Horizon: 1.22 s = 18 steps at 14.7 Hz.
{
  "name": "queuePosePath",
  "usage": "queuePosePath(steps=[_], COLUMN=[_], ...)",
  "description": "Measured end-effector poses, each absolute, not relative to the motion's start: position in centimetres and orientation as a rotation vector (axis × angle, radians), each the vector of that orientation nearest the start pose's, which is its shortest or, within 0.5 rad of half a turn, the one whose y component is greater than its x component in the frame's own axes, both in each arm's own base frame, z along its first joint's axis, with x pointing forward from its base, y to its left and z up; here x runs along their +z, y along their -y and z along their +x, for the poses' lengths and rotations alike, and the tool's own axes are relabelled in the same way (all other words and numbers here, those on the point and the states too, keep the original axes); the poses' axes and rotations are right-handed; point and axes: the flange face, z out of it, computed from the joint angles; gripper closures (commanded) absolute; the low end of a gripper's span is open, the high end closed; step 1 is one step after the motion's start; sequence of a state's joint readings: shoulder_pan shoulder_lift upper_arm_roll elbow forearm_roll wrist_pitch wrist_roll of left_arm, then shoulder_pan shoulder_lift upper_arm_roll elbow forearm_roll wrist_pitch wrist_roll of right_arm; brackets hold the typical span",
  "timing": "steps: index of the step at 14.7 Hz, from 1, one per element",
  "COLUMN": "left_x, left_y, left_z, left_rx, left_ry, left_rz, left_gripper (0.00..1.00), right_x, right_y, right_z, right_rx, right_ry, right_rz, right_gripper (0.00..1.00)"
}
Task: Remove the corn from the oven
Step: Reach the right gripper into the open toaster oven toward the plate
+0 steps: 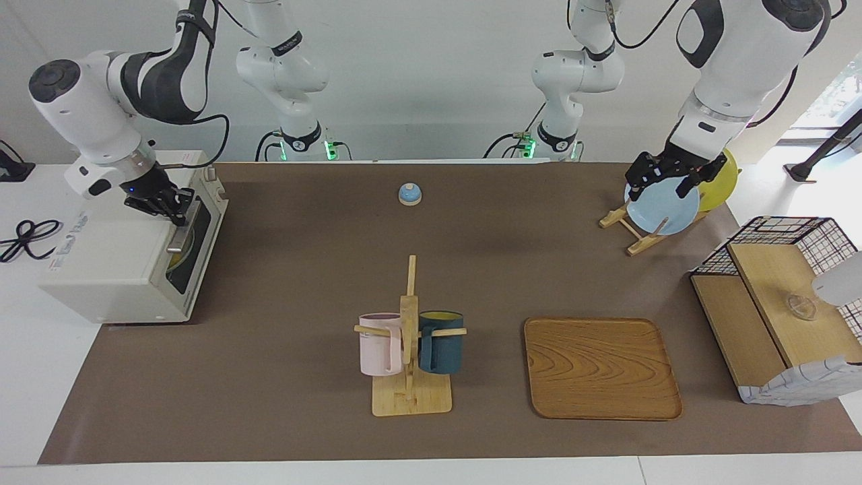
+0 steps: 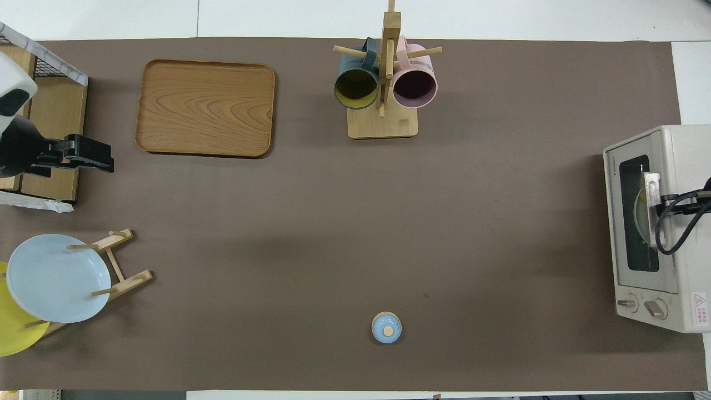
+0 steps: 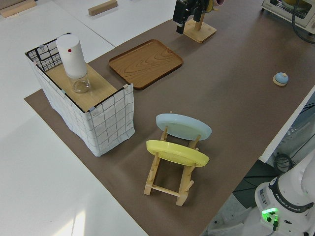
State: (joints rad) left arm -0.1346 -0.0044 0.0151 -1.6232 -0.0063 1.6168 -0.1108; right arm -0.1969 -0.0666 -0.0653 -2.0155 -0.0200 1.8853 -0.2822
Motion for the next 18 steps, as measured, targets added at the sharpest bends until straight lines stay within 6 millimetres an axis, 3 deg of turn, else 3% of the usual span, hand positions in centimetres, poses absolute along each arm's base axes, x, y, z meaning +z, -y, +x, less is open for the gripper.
queuePosePath(steps=[4, 9, 13, 18], left_x=[60.6, 60.6, 60.6, 60.6], left_y=[6.7, 6.7, 6.7, 6.7], left_z=[55.2, 55.2, 55.2, 55.2], left_rx=[0.004, 0.004, 0.004, 0.004], left_ry=[-0.013, -0.013, -0.013, -0.013], left_rz=[-3.148, -3.148, -3.148, -3.148], left_gripper=[0.0, 0.0, 0.0, 0.0], right_x=[47.4, 45.9, 43.3, 38.4], right_y=[13.2, 8.4, 5.1, 1.7], right_z=[51.2, 51.4, 51.8, 53.1], right_rx=[0.102, 0.078, 0.067, 0.058], right_ry=[0.062, 0.144, 0.178, 0.21], right_rz=[-3.136, -3.133, -3.108, -3.1], right_gripper=[1.0, 1.0, 1.0, 1.0])
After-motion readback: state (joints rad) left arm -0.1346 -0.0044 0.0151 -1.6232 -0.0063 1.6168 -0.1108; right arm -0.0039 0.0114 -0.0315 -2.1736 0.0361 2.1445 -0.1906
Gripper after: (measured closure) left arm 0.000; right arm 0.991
